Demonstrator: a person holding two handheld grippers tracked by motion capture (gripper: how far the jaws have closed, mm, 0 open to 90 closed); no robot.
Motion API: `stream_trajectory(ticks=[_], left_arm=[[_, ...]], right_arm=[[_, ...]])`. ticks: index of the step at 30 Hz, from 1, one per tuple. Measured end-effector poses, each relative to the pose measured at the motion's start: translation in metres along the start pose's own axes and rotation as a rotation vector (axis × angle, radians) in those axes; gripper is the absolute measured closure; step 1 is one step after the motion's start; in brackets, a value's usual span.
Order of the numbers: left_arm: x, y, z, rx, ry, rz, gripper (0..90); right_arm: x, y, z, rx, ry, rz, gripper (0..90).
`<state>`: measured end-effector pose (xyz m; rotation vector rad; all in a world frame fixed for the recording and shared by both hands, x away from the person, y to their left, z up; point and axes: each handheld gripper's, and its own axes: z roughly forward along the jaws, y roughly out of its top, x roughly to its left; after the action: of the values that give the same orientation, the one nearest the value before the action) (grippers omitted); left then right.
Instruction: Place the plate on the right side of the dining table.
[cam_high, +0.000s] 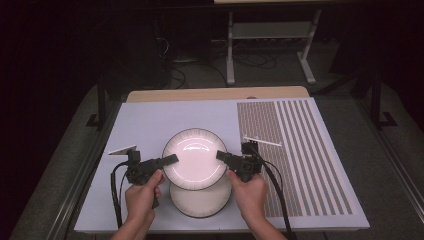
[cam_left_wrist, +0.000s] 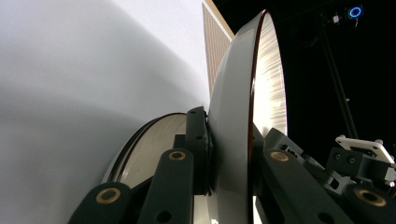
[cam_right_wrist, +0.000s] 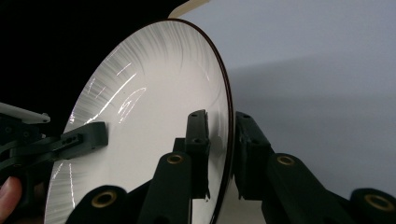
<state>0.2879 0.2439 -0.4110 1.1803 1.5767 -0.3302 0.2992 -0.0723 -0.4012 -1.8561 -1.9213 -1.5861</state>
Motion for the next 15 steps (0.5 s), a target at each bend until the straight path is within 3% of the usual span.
stream_trajectory(ticks=[5, 15], left_arm=[[-0.002, 0.001, 0.009, 0.007, -0.006, -0.011, 79.7], [-0.020, 0.004, 0.029, 0.021, -0.003, 0.028, 79.7]], right_arm=[[-0.003, 0.003, -0.004, -0.006, -0.012, 0.009, 77.3], [-0.015, 0.011, -0.017, -0.038, -0.034, 0.040, 77.2]])
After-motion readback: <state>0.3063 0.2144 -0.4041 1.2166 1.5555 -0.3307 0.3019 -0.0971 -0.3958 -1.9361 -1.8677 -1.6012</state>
